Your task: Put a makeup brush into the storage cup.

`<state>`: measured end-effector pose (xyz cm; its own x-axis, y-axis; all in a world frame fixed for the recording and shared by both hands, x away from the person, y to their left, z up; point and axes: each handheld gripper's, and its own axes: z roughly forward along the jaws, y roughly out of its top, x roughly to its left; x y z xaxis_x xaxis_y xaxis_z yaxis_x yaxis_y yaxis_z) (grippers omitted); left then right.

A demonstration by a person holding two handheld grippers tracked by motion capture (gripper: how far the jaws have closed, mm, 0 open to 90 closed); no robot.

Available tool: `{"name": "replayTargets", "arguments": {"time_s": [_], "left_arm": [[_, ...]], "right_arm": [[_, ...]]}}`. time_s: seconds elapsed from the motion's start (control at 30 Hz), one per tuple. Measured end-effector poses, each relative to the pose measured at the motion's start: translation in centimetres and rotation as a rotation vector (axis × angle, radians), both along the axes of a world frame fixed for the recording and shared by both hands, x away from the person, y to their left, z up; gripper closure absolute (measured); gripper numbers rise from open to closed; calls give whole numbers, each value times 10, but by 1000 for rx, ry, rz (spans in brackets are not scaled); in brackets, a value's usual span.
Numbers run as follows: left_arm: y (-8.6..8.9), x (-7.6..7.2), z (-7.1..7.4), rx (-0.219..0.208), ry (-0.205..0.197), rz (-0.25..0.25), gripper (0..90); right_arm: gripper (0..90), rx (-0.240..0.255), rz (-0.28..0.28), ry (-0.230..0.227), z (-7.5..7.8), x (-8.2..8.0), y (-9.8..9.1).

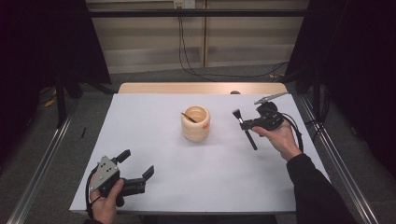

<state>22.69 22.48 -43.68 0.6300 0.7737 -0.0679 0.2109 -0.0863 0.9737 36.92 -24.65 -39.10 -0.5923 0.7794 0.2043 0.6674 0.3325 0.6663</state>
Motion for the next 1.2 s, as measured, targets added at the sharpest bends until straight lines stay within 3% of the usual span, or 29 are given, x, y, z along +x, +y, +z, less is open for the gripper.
{"name": "replayTargets", "arguments": {"time_s": [0.37, 0.67, 0.87, 0.97, 1.1, 1.2], "left_arm": [[0, 0, 0, -1, -4, 2, 7], [0, 0, 0, -1, -3, -3, 9], [0, 0, 0, 5, -4, 3, 9], [0, 0, 0, 4, -3, 2, 9], [0, 0, 0, 11, -8, 2, 9], [0, 0, 0, 5, -8, 8, 9]], "right_arm": [[788, 87, -33, -102, 6, -5, -8], [788, 165, -14, -240, 13, -13, -10], [788, 205, -12, -308, 16, -19, -13], [788, 220, -5, -310, 16, -20, -15], [788, 249, -5, -351, 16, -22, -16], [787, 300, 8, -378, 18, -24, -19]]}}
